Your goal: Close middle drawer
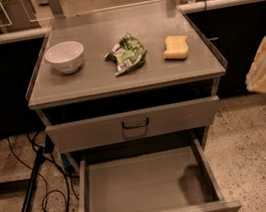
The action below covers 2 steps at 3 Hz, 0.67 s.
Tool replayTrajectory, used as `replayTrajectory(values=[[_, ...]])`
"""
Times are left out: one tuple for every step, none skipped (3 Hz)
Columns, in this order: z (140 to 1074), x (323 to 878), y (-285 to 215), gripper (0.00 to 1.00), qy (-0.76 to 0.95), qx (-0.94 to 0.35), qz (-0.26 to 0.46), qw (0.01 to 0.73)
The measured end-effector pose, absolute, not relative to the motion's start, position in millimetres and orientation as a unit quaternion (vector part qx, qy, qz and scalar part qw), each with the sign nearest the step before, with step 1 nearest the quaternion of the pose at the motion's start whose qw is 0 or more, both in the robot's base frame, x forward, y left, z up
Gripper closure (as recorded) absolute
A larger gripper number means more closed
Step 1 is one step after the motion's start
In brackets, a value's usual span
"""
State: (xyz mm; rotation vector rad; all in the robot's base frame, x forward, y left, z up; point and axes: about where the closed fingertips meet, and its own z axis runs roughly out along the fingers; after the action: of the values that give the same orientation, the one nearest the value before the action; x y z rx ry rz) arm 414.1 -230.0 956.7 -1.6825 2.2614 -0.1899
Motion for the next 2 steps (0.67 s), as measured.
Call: replayTrajectory(values=[[886.1, 371.2, -258.0, 1.00, 0.812, -0.570, -0.073, 0.103], [842.8, 342.0, -274.6, 1.00, 0.825, -0.558, -0.066, 0.065]])
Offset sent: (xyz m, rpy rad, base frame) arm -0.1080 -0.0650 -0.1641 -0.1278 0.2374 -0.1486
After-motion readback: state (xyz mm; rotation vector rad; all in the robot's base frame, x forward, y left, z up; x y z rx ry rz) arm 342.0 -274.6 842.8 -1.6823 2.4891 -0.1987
